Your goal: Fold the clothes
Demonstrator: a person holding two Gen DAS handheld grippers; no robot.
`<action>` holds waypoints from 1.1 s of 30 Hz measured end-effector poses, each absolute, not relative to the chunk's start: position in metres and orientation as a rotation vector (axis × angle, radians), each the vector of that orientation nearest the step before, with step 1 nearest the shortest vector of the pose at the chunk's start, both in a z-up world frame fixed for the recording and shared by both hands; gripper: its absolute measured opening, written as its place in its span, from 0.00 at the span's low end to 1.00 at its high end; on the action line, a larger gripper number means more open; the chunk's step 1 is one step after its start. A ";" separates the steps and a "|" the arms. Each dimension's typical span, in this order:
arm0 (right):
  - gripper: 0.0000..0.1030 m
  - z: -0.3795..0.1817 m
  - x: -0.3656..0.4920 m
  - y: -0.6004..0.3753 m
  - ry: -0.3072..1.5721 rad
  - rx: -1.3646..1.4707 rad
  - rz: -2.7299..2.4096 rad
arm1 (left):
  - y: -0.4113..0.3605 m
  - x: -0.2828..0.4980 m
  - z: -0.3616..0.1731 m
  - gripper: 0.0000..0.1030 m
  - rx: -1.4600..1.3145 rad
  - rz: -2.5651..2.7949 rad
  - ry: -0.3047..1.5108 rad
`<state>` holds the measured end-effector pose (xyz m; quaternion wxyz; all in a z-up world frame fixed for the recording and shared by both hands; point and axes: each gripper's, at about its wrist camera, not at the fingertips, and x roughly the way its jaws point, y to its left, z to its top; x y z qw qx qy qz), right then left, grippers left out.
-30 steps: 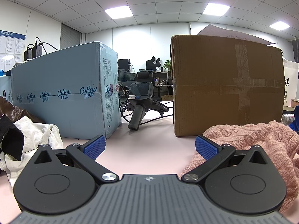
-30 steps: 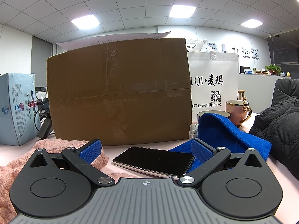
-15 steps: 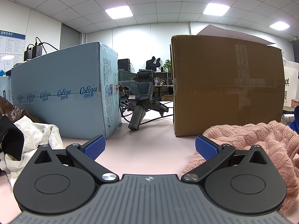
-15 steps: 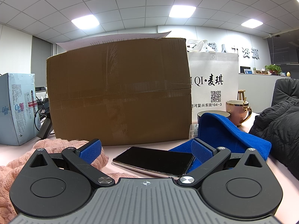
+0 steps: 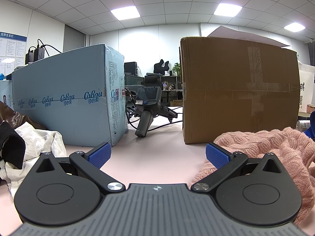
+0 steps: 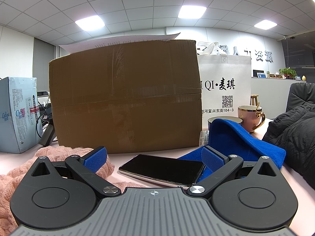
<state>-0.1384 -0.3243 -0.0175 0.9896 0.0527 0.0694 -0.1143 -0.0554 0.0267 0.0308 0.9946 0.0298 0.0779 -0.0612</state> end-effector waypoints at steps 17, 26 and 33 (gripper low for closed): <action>1.00 -0.018 -0.139 -0.324 0.142 0.106 -0.229 | 0.026 -0.056 0.030 1.00 0.061 -0.119 0.158; 1.00 -0.018 -0.137 -0.323 0.159 0.103 -0.226 | 0.025 -0.055 0.031 1.00 0.059 -0.123 0.172; 1.00 -0.018 -0.138 -0.317 0.183 0.101 -0.219 | 0.026 -0.055 0.032 1.00 0.069 -0.123 0.189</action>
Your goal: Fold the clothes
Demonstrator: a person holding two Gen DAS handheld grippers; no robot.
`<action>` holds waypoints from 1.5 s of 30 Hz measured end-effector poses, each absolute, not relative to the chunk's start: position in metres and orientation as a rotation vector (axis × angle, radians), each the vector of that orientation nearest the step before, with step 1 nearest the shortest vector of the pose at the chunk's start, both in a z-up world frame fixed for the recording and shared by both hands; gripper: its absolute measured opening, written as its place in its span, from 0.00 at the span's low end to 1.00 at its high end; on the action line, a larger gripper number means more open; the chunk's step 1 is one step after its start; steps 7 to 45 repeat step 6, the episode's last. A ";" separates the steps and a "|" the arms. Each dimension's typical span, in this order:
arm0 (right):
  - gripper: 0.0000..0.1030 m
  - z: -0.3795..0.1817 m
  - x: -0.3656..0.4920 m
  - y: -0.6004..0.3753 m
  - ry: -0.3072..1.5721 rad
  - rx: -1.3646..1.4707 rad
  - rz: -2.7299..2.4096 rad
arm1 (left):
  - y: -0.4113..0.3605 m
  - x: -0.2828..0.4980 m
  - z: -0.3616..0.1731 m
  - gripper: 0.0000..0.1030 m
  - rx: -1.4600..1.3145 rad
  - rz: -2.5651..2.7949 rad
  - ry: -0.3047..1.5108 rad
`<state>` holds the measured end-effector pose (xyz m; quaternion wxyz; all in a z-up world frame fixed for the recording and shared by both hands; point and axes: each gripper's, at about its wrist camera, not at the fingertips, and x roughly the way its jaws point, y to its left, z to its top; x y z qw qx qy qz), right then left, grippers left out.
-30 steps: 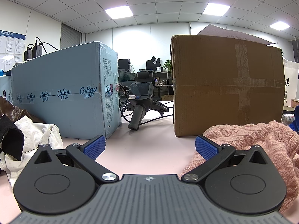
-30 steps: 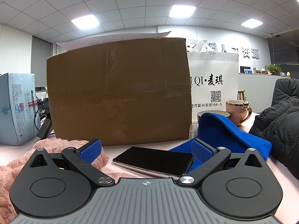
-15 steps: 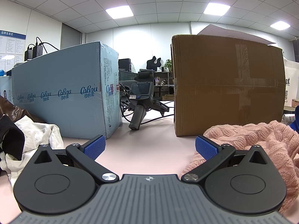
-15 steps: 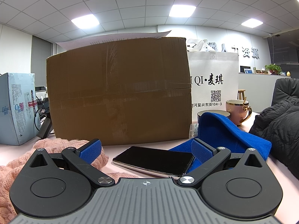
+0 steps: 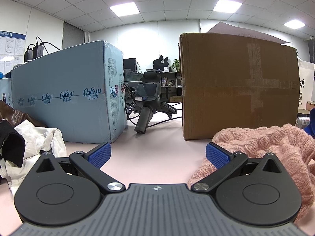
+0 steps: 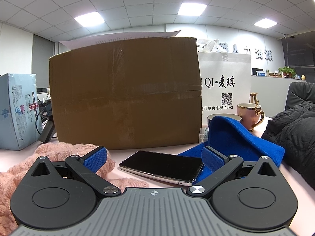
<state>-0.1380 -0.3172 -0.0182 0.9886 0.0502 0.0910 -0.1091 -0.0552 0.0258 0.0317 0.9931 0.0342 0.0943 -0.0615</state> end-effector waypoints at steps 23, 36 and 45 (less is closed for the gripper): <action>1.00 -0.018 -0.137 -0.303 0.222 0.071 -0.158 | 0.025 -0.056 0.031 1.00 0.079 -0.136 0.203; 1.00 -0.018 -0.137 -0.303 0.222 0.071 -0.158 | 0.025 -0.056 0.031 1.00 0.079 -0.136 0.203; 1.00 -0.018 -0.137 -0.303 0.222 0.071 -0.158 | 0.025 -0.056 0.031 1.00 0.079 -0.136 0.203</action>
